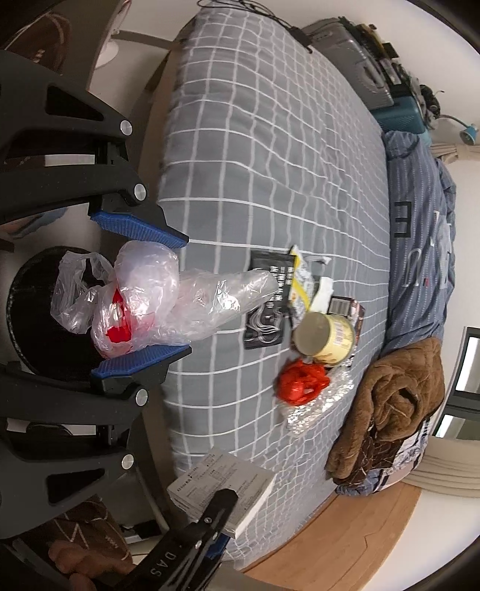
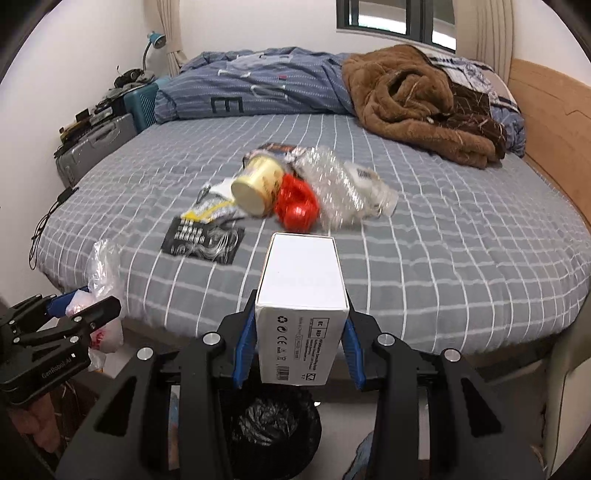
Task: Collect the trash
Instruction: 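Carry the white box and clear bag in both tools over the black bin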
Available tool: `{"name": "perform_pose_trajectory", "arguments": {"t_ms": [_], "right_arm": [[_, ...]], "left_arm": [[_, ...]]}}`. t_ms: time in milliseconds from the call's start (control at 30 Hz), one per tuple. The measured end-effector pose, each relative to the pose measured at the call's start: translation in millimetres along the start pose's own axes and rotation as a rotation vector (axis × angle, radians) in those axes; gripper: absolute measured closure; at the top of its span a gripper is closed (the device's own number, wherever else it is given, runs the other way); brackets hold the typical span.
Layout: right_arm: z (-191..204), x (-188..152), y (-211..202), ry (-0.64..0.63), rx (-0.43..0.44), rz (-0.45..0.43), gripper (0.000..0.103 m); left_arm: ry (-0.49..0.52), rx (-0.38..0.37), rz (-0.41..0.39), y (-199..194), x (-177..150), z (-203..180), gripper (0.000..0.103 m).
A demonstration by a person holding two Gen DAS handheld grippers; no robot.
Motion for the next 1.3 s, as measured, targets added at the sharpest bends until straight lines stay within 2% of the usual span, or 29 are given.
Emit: {"name": "perform_pose_trajectory", "arguments": {"t_ms": [333, 600, 933, 1300], "right_arm": [[18, -39, 4, -0.001, 0.027, 0.072, 0.064], [32, -63, 9, -0.025, 0.049, 0.121, 0.064], [44, -90, 22, -0.051, 0.059, 0.189, 0.064], [52, -112, 52, -0.085, 0.06, 0.275, 0.064]], "left_arm": [[-0.002, -0.027, 0.069, 8, -35, -1, 0.051], [-0.009, -0.007, 0.118, 16, -60, 4, 0.051], [-0.02, -0.004, 0.161, 23, -79, 12, 0.051], [-0.046, -0.001, 0.224, 51, -96, 23, 0.051]]}}
Point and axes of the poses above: each gripper's, at about its wrist camera, not at the fingertips, and y roughly the way its jaws point, z to its left, x to its top, the point moved 2 cm from there along y, roughly the way its jaws point, and after that the axes turned 4 degrees about -x, right-handed, at the moved point
